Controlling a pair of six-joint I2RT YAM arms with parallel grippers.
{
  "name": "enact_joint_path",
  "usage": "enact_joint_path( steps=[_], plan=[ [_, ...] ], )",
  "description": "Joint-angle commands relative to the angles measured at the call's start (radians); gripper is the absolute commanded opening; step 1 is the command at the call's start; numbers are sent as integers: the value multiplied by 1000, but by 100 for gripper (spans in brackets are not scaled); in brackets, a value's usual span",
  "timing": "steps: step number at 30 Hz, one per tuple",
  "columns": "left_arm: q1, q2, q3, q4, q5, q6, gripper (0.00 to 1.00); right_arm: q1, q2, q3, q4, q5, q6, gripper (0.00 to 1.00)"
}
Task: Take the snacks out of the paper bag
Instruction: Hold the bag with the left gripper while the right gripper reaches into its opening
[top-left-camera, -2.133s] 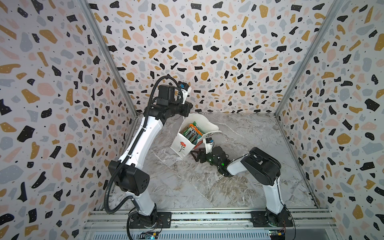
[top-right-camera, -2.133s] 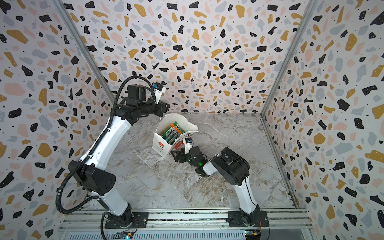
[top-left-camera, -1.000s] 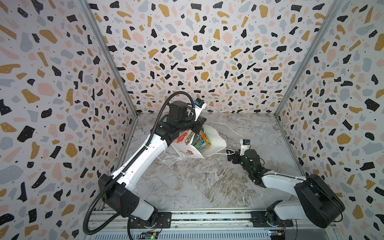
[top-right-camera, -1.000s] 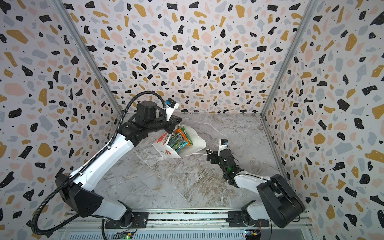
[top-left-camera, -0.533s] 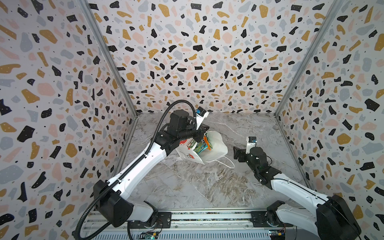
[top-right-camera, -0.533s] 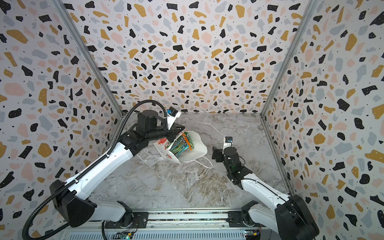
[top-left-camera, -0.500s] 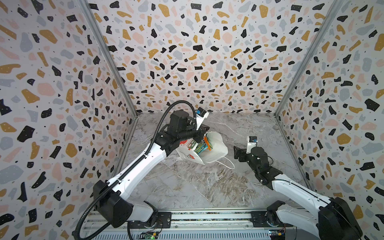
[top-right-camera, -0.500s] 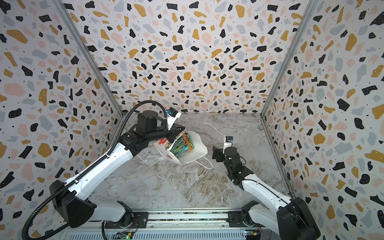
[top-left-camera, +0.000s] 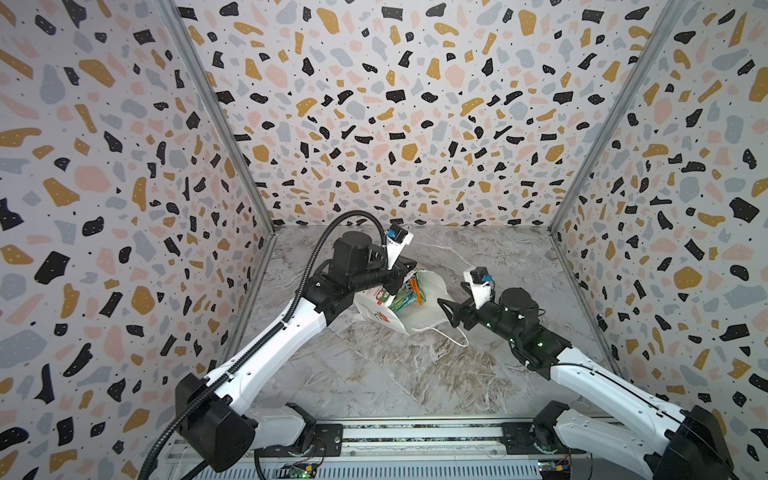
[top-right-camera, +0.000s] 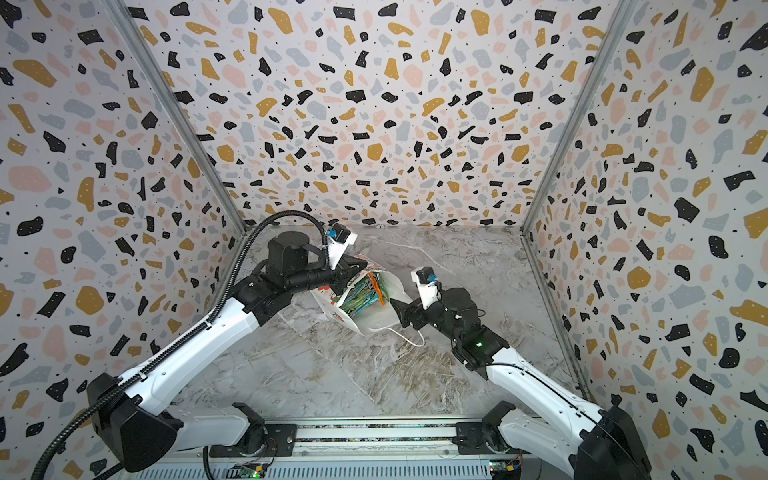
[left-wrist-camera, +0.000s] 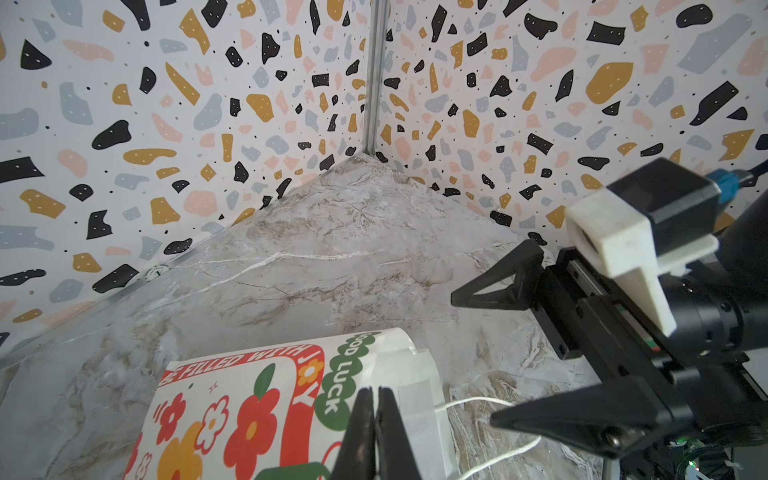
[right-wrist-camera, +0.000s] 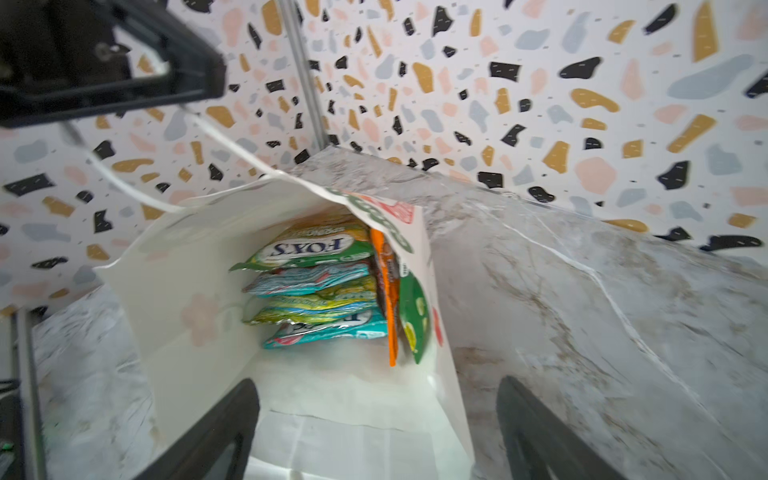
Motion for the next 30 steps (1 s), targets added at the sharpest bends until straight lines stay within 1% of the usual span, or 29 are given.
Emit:
enact_joint_path(
  steps=[1,6,12,19,23,30],
  plan=[
    [-5,-40,-16,64,16,13,0,64,44,38,-10,-8,-61,91],
    [-5,-53,-29,80,14,14,0,151,132,55,11,65,-73,90],
    [-5,-52,-36,90,-30,-1,0,242,204,49,57,128,-103,90],
    [-5,-56,-45,103,-35,-9,0,286,325,105,40,193,-110,90],
    [-5,-59,-52,112,-32,-13,0,312,383,143,34,210,-110,89],
    [-6,-67,-57,118,-47,-12,0,351,427,176,34,237,-117,89]
  ],
)
